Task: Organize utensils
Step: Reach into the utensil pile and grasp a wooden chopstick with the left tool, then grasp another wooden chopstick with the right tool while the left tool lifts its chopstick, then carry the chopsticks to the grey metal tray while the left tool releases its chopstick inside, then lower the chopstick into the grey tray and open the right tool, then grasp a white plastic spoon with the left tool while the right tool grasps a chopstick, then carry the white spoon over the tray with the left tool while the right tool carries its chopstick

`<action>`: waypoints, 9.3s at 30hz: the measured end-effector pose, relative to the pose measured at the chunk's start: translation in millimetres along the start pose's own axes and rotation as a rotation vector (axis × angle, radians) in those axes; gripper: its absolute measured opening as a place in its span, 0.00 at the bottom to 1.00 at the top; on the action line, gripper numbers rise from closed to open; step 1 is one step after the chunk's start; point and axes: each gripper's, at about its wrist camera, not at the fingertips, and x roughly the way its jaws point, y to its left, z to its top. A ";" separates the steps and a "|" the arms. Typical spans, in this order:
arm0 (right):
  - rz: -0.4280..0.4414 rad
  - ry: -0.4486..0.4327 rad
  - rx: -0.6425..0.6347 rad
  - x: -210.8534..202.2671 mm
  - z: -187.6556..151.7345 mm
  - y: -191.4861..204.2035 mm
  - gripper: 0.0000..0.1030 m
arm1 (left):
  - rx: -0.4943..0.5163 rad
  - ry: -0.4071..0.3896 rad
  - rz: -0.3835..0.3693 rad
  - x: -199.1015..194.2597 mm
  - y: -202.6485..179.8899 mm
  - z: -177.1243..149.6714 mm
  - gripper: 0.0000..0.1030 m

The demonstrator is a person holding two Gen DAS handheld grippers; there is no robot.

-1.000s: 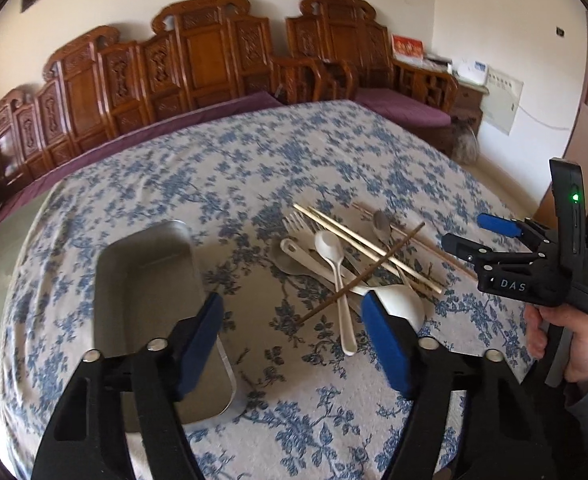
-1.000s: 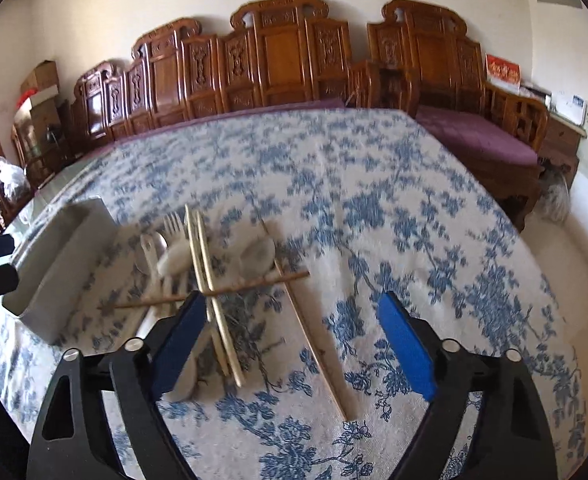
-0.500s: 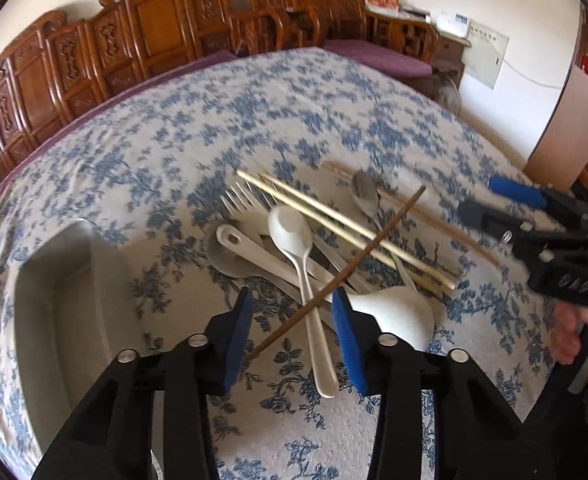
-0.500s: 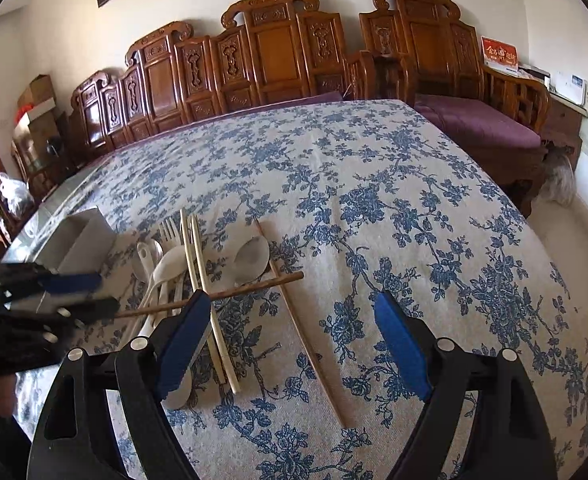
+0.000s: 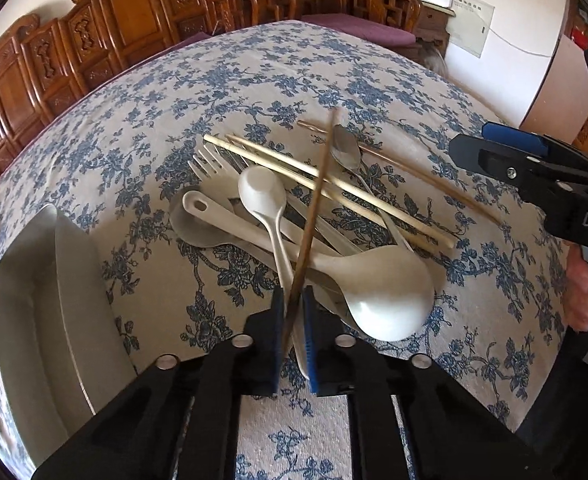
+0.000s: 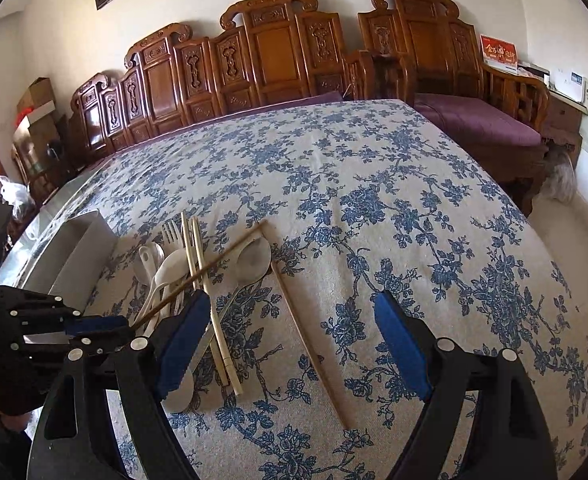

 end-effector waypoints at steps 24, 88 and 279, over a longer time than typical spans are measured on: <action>-0.002 -0.001 -0.008 0.9 -1.1 1.4 0.83 | 0.013 -0.002 0.028 4.8 -7.8 0.0 0.12; 0.095 0.022 -0.274 -10.6 8.6 101.1 0.06 | -0.278 -0.220 0.187 -133.6 105.0 -68.6 0.04; 0.125 0.115 -0.147 32.7 16.0 48.2 0.06 | -0.200 -0.181 -0.042 -32.5 24.3 -11.6 0.08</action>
